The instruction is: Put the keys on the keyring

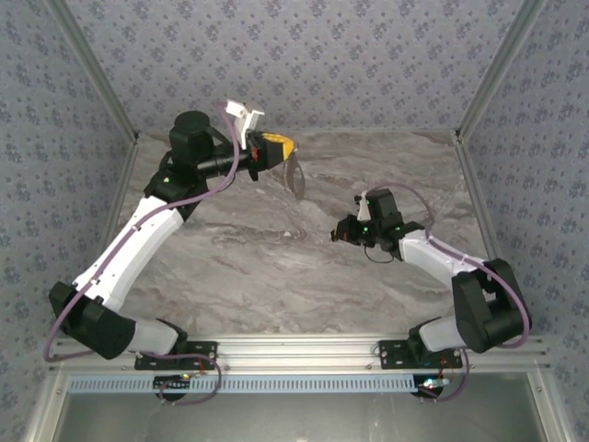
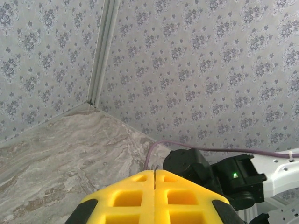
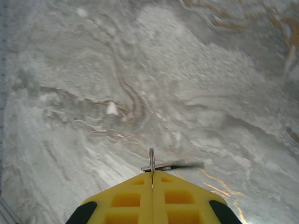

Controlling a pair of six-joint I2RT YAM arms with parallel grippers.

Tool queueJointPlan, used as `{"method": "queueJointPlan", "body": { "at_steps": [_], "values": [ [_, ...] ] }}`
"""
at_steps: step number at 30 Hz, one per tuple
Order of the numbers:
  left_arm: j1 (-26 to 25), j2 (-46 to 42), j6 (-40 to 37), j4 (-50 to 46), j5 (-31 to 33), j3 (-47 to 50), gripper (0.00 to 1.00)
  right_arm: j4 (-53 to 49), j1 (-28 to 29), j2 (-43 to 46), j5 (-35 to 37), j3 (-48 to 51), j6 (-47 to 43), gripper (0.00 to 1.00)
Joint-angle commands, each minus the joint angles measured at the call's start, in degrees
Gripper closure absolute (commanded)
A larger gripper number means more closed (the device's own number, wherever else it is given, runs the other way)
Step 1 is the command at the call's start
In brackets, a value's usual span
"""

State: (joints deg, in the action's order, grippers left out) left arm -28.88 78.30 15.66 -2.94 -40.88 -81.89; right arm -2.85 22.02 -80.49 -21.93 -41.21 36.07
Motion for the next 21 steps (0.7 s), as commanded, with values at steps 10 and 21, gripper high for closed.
{"method": "queueJointPlan", "body": {
  "at_steps": [10, 21],
  "values": [
    [-0.1, -3.6, 0.6, 3.0, -1.1, 3.3, 1.00, 5.9, 0.3, -11.5, 0.5, 0.3, 3.2, 0.93],
    [-0.1, -3.3, 0.1, 2.2, -3.7, 2.0, 1.00, -3.9, -4.5, 4.5, -1.6, -7.0, 1.9, 0.46]
  ]
}}
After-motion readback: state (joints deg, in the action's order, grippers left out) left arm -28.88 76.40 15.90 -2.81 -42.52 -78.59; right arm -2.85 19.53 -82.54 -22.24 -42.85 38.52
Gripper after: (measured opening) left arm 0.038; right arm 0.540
